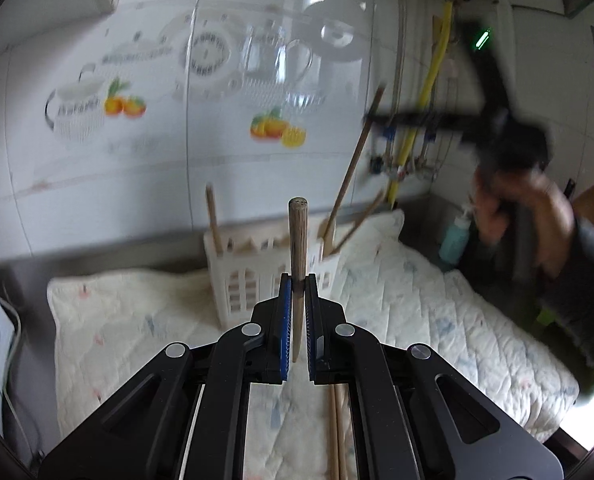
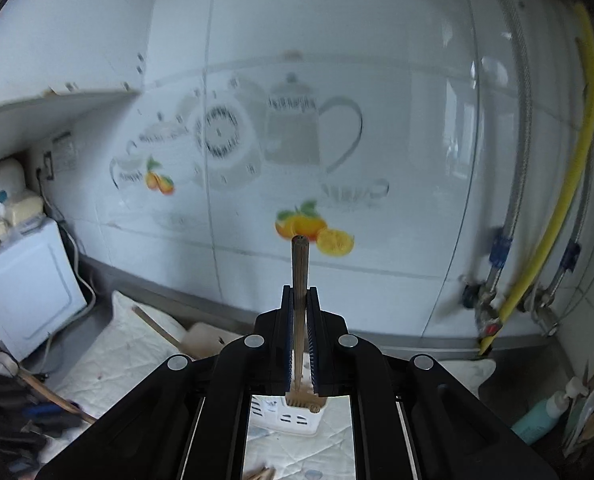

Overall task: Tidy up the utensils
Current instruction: 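Carry the chopstick with the right gripper and drop it into the holder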

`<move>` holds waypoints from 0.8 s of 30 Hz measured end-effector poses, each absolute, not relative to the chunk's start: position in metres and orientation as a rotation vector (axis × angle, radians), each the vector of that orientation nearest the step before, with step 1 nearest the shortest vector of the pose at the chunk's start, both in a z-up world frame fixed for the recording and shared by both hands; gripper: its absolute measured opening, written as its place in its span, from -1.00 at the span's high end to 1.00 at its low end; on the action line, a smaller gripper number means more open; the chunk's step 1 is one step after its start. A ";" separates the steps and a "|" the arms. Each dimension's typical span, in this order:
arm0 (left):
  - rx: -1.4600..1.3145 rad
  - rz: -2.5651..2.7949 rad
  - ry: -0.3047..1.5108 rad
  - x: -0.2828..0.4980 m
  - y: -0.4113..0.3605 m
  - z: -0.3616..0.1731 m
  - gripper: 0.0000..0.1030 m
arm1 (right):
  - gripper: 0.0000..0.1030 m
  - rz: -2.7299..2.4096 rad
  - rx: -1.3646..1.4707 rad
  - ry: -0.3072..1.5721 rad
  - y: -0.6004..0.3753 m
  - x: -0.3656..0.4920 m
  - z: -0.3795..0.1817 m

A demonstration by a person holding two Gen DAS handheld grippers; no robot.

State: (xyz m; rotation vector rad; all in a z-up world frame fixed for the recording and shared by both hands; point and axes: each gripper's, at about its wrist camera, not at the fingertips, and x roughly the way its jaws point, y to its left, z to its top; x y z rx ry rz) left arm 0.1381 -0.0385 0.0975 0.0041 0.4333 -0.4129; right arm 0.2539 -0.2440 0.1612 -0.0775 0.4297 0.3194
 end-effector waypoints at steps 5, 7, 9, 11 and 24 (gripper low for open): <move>0.034 -0.402 0.318 0.141 -0.050 0.136 0.90 | 0.87 0.323 -0.082 0.490 -0.240 0.270 0.138; 0.040 -0.387 0.278 0.147 -0.053 0.150 0.90 | 0.87 0.323 -0.091 0.507 -0.238 0.273 0.131; 0.047 -0.365 0.250 0.153 -0.055 0.159 0.90 | 0.87 0.323 -0.101 0.516 -0.237 0.275 0.126; 0.045 -0.352 0.231 0.163 -0.056 0.166 0.90 | 0.87 0.329 -0.106 0.527 -0.237 0.276 0.122; 0.014 -0.248 0.312 0.235 -0.045 0.149 0.91 | 0.87 0.340 -0.119 0.551 -0.240 0.280 0.110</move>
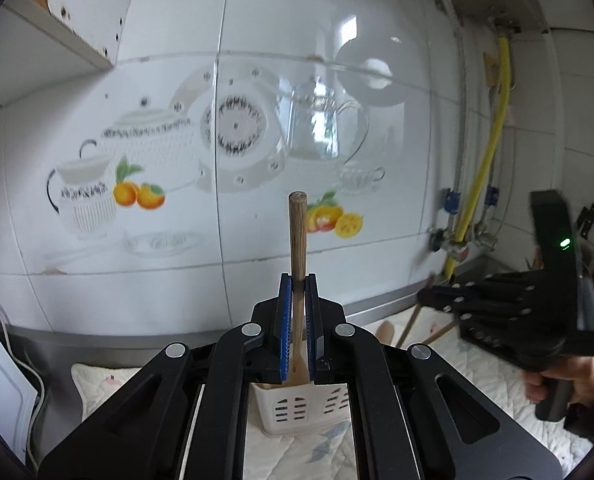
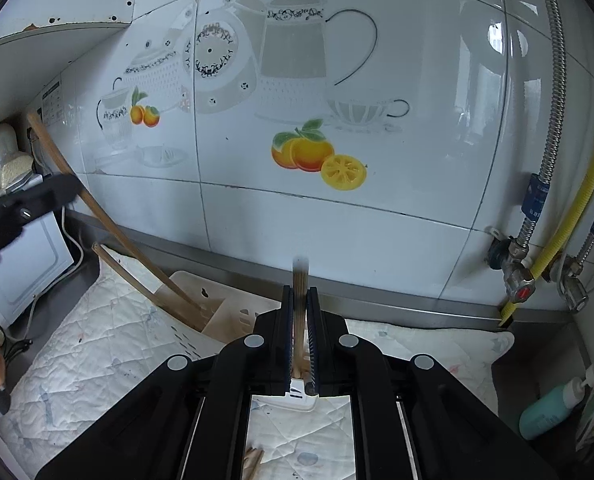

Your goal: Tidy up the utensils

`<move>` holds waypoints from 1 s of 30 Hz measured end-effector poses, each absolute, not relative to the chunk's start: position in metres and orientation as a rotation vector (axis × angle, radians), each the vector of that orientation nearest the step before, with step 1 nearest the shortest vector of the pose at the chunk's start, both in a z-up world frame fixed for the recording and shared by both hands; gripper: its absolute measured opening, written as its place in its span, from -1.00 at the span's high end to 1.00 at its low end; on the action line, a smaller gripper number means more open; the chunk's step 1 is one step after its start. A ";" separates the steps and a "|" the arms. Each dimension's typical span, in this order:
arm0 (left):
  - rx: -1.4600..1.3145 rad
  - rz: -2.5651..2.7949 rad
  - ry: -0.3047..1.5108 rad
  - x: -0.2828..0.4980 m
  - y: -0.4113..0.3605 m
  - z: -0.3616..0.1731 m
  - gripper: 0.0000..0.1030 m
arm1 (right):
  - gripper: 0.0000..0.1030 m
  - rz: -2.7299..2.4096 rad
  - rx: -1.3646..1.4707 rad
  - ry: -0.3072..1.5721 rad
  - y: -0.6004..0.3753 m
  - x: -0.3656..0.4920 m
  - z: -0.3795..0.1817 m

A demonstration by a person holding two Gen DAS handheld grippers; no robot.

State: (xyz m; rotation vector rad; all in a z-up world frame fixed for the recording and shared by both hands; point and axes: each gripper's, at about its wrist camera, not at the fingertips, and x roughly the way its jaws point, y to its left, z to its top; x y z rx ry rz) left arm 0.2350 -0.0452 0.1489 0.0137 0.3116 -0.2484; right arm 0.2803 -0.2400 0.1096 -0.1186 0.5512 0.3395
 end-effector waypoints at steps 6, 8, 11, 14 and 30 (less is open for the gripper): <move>0.042 -0.240 0.376 0.256 -0.049 0.135 0.90 | 0.68 0.333 -0.110 0.533 -0.245 0.278 0.117; 0.051 -0.239 0.387 0.260 -0.051 0.132 0.90 | 0.60 0.327 -0.113 0.513 -0.248 0.273 0.121; 0.061 -0.240 0.404 0.264 -0.053 0.130 0.89 | 0.58 0.329 -0.107 0.493 -0.253 0.265 0.129; 0.064 -0.242 0.412 0.267 -0.055 0.128 0.87 | 0.56 0.333 -0.099 0.468 -0.259 0.252 0.135; 0.046 -0.271 0.357 0.208 -0.047 0.149 0.84 | 0.40 0.395 -0.048 0.460 -0.287 0.126 0.097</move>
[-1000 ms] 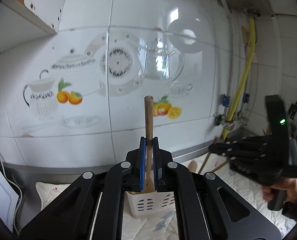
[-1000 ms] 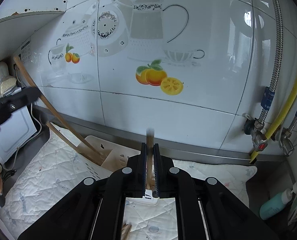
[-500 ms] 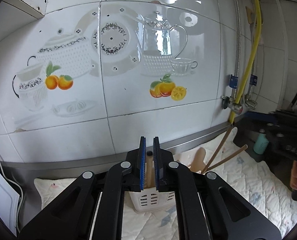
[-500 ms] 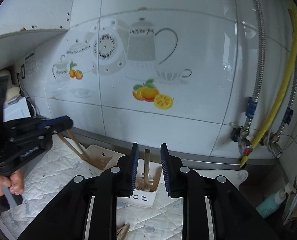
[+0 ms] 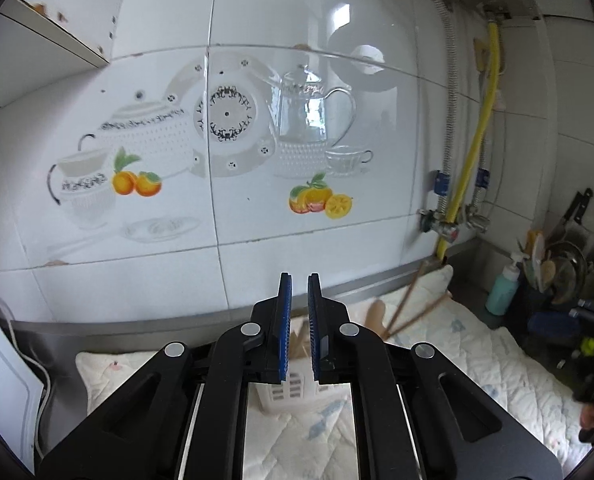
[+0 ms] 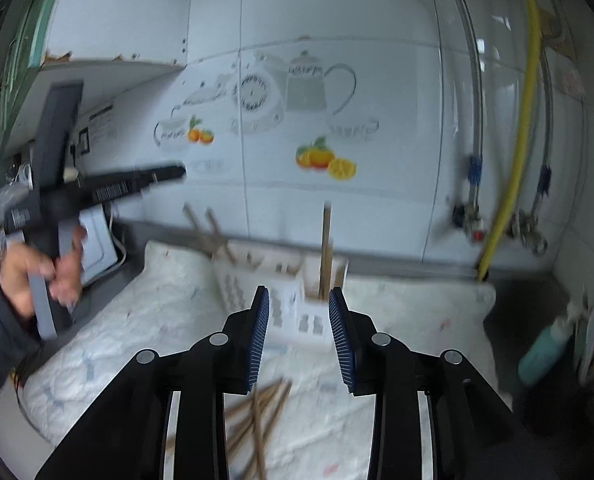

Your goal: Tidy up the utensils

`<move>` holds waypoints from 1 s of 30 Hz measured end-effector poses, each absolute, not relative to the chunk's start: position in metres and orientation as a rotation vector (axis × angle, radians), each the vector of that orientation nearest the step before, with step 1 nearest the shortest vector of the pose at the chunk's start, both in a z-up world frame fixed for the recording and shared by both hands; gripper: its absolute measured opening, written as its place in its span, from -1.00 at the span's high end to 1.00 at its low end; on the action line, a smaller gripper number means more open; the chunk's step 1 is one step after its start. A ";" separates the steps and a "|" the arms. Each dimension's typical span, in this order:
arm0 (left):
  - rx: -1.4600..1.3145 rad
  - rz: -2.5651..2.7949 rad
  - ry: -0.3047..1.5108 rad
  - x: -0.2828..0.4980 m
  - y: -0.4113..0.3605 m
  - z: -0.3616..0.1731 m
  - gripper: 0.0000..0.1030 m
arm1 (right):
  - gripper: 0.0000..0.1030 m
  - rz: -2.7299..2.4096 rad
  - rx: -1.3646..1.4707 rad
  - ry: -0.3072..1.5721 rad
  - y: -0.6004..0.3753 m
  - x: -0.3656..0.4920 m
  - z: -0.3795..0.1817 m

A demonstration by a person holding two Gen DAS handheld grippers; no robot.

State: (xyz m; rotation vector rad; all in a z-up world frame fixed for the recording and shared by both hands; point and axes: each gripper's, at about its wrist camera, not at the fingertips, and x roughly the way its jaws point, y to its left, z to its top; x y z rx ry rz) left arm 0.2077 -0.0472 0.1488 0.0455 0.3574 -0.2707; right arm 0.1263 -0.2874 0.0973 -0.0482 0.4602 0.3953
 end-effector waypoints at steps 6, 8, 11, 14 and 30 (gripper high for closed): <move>0.041 -0.290 0.387 0.154 -0.036 0.127 0.84 | 0.40 0.402 -0.044 0.583 -0.286 0.093 0.036; 0.035 -0.297 0.408 0.137 -0.033 0.114 0.83 | 0.45 0.412 -0.030 0.636 -0.287 0.083 0.012; 0.026 -0.310 0.451 0.116 -0.029 0.090 0.81 | 0.47 0.401 -0.051 0.686 -0.283 0.070 -0.017; 0.007 -0.317 0.489 0.100 -0.024 0.068 0.69 | 0.50 0.402 -0.044 0.724 -0.282 0.059 -0.040; 0.023 -0.408 0.718 0.068 -0.042 -0.034 0.70 | 0.86 0.374 -0.079 0.814 -0.280 0.061 -0.090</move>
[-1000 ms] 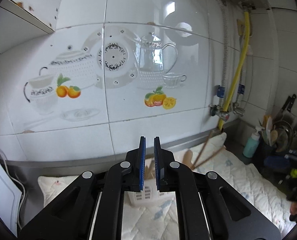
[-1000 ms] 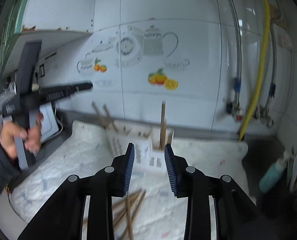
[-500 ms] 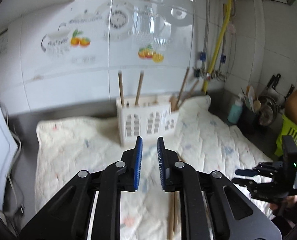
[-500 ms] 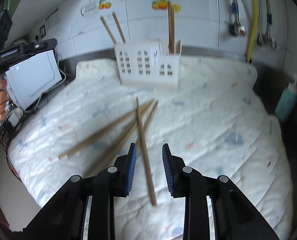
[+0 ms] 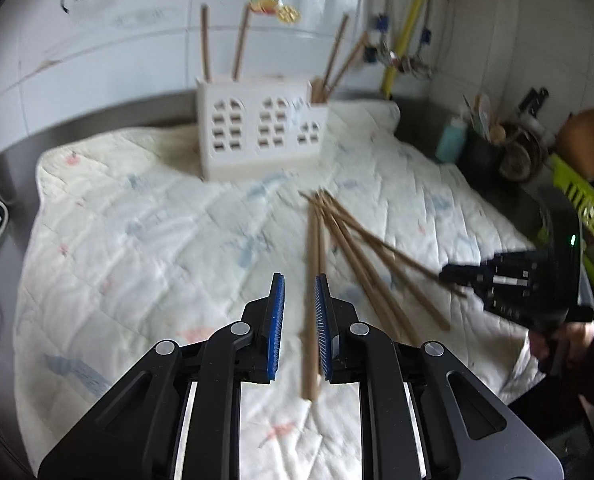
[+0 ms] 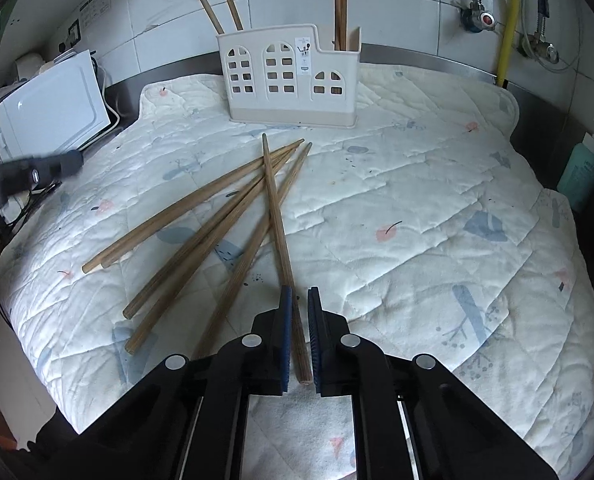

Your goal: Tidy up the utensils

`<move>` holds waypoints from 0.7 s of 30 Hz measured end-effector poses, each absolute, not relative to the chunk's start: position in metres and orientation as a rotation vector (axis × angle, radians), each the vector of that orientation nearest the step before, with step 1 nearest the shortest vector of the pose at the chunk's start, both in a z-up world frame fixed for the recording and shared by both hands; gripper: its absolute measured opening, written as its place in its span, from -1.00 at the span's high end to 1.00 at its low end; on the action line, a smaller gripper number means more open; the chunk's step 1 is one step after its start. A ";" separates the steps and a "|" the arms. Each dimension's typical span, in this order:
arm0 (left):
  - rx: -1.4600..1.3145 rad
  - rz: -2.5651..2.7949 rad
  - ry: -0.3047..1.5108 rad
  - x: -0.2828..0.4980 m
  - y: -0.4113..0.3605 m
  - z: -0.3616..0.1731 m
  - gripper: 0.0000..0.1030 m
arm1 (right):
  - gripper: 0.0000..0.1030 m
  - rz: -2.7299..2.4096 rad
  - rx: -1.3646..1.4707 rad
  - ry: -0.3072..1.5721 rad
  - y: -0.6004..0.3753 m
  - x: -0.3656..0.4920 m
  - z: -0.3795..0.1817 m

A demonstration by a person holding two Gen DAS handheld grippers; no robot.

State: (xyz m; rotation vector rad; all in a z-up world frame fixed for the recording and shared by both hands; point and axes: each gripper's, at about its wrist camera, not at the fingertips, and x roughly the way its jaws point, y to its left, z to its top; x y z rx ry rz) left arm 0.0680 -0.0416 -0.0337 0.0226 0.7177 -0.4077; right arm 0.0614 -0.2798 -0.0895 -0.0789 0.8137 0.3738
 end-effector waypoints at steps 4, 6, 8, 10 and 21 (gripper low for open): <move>0.030 -0.430 0.778 0.071 -0.052 -0.057 0.71 | 0.86 0.376 -0.073 0.815 -0.280 0.062 -0.090; 0.035 -0.426 0.806 0.073 -0.055 -0.067 0.71 | 0.86 0.378 -0.070 0.816 -0.280 0.062 -0.090; 0.027 -0.421 0.826 0.075 -0.056 -0.075 0.71 | 0.86 0.379 -0.065 0.816 -0.279 0.063 -0.090; 0.016 -0.419 0.839 0.077 -0.056 -0.080 0.71 | 0.86 0.381 -0.064 0.816 -0.278 0.062 -0.091; -0.005 -0.391 0.861 0.085 -0.053 -0.091 0.72 | 0.86 0.380 -0.058 0.814 -0.279 0.063 -0.091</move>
